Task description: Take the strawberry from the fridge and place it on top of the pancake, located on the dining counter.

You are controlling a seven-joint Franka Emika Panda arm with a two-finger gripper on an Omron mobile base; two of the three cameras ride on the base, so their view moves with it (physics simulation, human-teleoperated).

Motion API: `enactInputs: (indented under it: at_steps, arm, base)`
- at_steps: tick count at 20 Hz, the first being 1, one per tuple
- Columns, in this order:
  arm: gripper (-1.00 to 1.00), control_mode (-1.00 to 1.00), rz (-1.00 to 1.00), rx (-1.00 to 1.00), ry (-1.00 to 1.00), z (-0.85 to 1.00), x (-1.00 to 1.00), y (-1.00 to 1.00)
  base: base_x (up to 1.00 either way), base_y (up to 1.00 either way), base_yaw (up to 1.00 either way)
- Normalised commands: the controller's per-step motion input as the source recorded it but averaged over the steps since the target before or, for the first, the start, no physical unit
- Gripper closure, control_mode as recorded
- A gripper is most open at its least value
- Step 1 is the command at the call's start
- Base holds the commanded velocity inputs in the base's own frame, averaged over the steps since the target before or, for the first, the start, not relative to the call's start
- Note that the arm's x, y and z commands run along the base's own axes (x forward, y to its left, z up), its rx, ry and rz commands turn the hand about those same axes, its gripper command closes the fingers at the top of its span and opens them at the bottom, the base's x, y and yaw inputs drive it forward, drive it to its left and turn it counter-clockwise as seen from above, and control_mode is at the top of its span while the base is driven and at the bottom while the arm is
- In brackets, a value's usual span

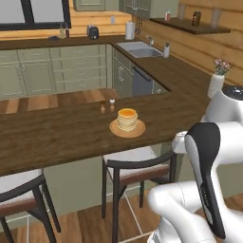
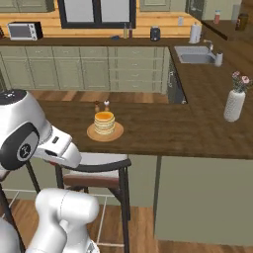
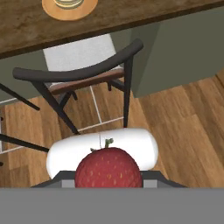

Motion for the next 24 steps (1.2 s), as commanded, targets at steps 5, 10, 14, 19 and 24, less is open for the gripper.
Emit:
enactInputs:
  at_steps: [5, 10, 14, 19, 24]
  arm:
    - [1.0, 1.0, 0.0, 0.0, 0.0, 0.0, 0.0, 0.0]
    - [1.0, 1.0, 0.0, 0.0, 0.0, 0.0, 0.0, 0.0]
    - [1.0, 1.0, 0.0, 0.0, 0.0, 0.0, 0.0, 0.0]
    - [1.0, 1.0, 0.0, 0.0, 0.0, 0.0, 0.0, 0.0]
    - [1.0, 1.0, 0.0, 0.0, 0.0, 0.0, 0.0, 0.0]
  base:
    - [0.69, -0.17, 0.15]
    - [0.34, 0.32, 0.04]
    - [0.47, 0.55, 0.01]
    - [0.44, 0.51, 0.0]
    - [0.15, 0.28, 0.05]
